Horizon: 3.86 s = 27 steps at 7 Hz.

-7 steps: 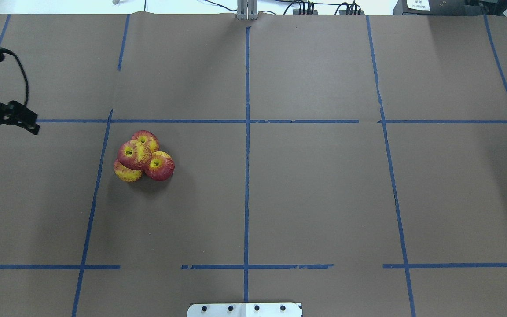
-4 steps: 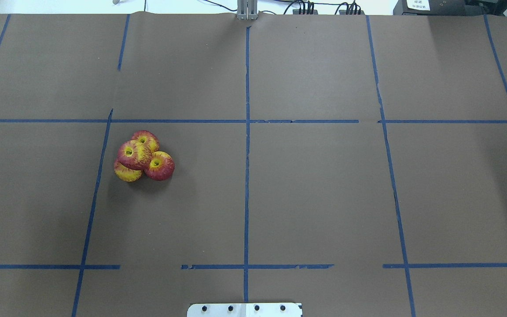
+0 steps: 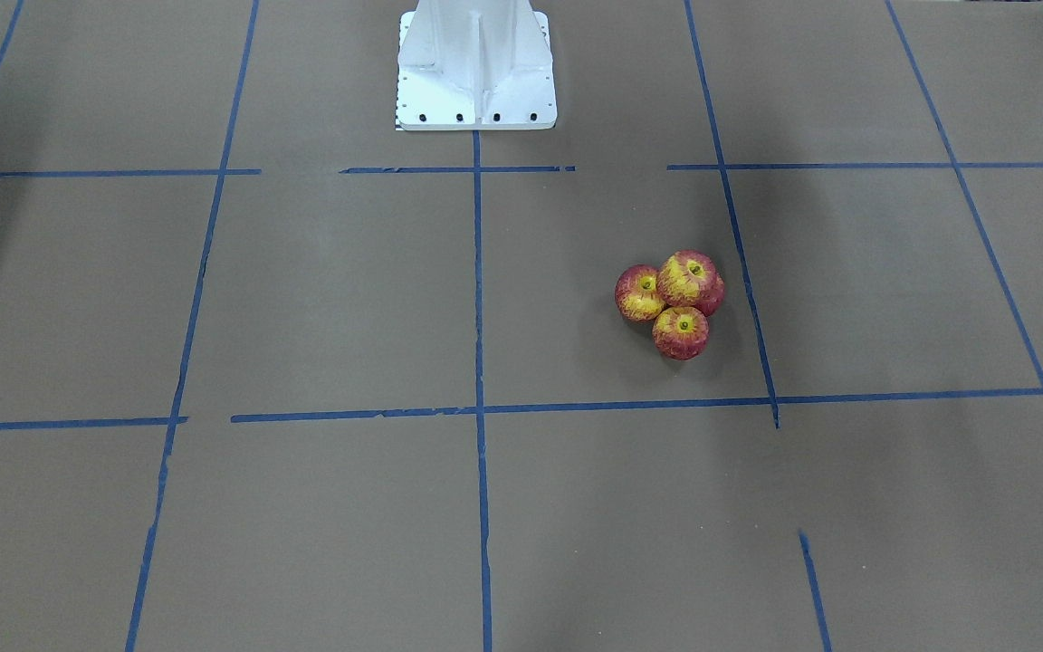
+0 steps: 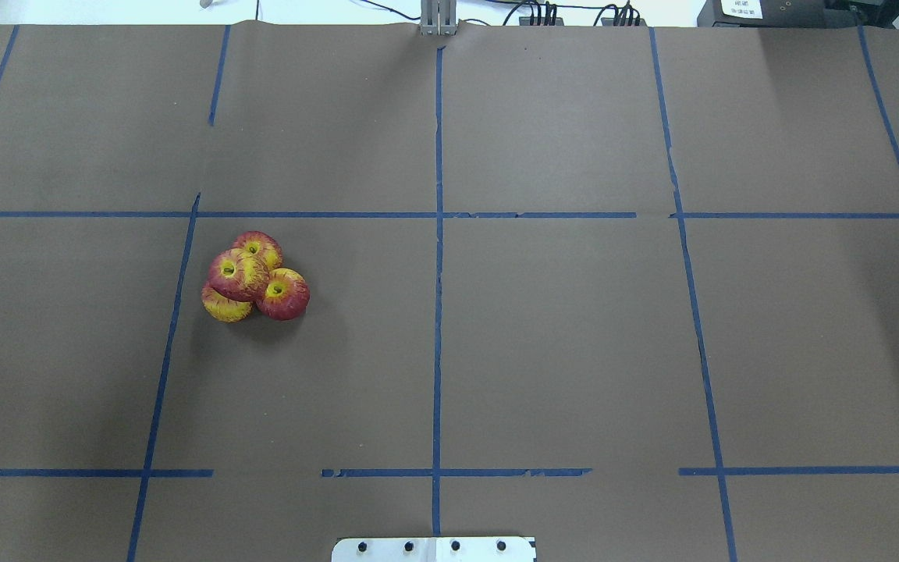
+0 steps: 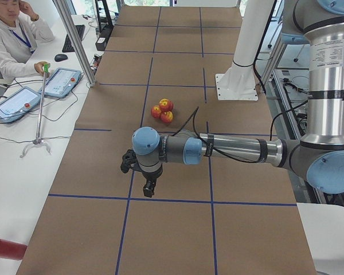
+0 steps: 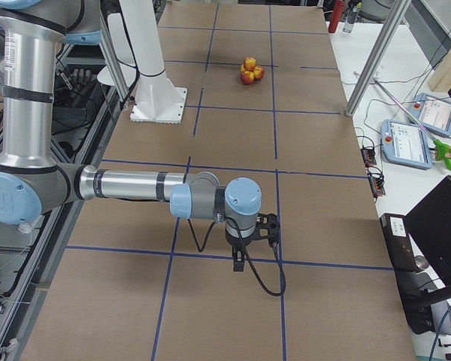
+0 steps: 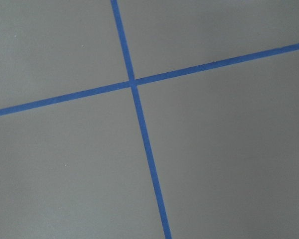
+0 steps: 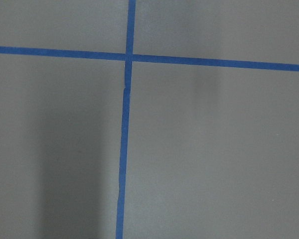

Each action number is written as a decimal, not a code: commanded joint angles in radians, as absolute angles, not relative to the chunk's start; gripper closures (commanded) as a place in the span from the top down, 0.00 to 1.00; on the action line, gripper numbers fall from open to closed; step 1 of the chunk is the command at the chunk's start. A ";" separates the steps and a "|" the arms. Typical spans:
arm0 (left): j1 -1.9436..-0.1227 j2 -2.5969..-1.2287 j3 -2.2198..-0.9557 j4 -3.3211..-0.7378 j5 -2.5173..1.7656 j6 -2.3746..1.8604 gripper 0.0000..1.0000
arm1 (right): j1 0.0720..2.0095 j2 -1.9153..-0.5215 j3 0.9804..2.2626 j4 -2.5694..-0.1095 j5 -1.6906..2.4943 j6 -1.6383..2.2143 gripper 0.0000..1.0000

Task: Stack apples

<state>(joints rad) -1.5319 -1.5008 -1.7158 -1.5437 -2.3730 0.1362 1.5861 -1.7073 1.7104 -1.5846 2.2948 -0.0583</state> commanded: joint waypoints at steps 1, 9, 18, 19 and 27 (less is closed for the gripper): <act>-1.534 -1.508 -1.716 -1.543 -2.375 0.075 1.00 | 1.586 -1.707 1.710 -1.585 2.295 -0.058 1.00; -1.572 -1.509 -1.710 -1.534 -2.364 0.081 1.00 | 1.586 -1.707 1.710 -1.585 2.295 -0.058 1.00; -1.571 -1.509 -1.697 -1.537 -2.362 0.083 1.00 | 1.586 -1.707 1.710 -1.585 2.295 -0.058 1.00; -1.571 -1.508 -1.697 -1.536 -2.362 0.083 1.00 | 1.586 -1.707 1.710 -1.585 2.295 -0.058 1.00; -1.572 -1.511 -1.666 -1.531 -2.364 0.086 1.00 | 1.586 -1.707 1.710 -1.585 2.295 -0.058 1.00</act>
